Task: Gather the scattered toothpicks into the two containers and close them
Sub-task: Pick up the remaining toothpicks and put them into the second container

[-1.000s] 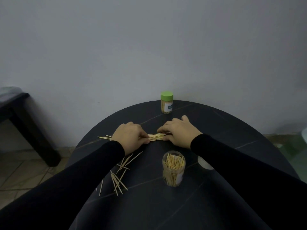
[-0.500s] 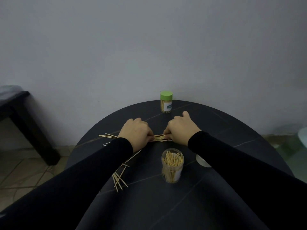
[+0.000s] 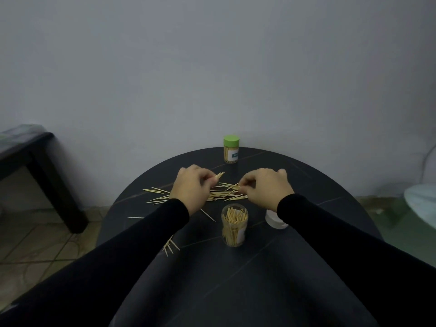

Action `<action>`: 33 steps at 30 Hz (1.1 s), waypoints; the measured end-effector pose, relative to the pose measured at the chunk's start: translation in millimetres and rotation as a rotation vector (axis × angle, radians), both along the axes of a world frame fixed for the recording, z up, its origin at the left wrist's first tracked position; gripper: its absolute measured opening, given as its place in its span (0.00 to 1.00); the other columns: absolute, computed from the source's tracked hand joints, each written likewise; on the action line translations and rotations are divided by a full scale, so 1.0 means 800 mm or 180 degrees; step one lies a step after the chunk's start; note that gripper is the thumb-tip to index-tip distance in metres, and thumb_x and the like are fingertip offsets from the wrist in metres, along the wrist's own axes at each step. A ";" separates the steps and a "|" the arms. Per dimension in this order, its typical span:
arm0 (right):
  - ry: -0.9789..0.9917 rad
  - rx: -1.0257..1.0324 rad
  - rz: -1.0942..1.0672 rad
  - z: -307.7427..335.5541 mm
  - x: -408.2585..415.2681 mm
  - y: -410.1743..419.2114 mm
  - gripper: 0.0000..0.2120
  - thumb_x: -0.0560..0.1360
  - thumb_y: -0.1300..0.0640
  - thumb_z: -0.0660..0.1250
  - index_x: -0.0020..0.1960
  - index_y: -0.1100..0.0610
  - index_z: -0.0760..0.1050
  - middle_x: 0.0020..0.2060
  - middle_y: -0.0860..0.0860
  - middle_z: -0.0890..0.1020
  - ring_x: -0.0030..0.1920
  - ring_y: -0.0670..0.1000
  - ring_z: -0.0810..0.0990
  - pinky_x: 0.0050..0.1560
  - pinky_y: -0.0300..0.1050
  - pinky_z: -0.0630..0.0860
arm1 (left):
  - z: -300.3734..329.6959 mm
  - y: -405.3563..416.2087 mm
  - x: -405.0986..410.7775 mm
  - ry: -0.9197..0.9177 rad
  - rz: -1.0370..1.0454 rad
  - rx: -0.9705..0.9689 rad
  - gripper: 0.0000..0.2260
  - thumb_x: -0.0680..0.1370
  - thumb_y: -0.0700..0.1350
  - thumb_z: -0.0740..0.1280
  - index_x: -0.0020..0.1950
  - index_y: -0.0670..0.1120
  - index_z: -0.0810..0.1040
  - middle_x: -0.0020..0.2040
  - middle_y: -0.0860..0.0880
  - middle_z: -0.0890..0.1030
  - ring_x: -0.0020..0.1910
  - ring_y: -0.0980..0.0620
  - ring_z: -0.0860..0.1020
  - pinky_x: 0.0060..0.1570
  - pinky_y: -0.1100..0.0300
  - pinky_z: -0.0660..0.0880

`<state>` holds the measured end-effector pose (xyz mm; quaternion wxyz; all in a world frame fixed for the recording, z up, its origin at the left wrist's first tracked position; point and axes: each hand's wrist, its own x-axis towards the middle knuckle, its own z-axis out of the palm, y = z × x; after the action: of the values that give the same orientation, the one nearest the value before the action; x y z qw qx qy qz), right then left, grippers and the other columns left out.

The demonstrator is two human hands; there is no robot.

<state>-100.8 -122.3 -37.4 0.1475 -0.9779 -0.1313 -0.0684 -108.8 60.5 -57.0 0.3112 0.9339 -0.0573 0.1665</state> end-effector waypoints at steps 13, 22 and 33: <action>0.0731 0.2571 0.0522 -0.004 -0.071 0.006 0.04 0.77 0.56 0.67 0.50 0.51 0.80 0.47 0.52 0.82 0.45 0.47 0.79 0.50 0.43 0.77 | 0.007 -0.036 -0.068 0.0273 -0.0584 -0.2780 0.06 0.79 0.42 0.65 0.49 0.50 0.81 0.43 0.53 0.82 0.44 0.59 0.78 0.43 0.67 0.74; 0.0778 0.1987 0.0441 -0.026 -0.068 -0.011 0.06 0.73 0.46 0.70 0.50 0.41 0.79 0.48 0.39 0.79 0.45 0.38 0.74 0.55 0.48 0.73 | -0.019 -0.018 -0.077 0.0188 -0.0788 -0.1660 0.07 0.75 0.45 0.70 0.49 0.58 0.81 0.46 0.57 0.82 0.48 0.60 0.78 0.51 0.58 0.74; 0.1041 0.0847 0.0871 -0.006 -0.062 -0.035 0.25 0.69 0.40 0.71 0.65 0.38 0.70 0.47 0.31 0.74 0.49 0.38 0.71 0.66 0.55 0.66 | -0.029 -0.004 -0.083 -0.0505 -0.1207 0.0843 0.24 0.79 0.62 0.49 0.70 0.56 0.71 0.67 0.62 0.72 0.66 0.53 0.68 0.63 0.49 0.67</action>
<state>-150.6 -150.6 -41.9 0.3022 -0.9210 -0.2267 0.0947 -175.2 57.0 -80.5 0.2063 0.9231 -0.2772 0.1690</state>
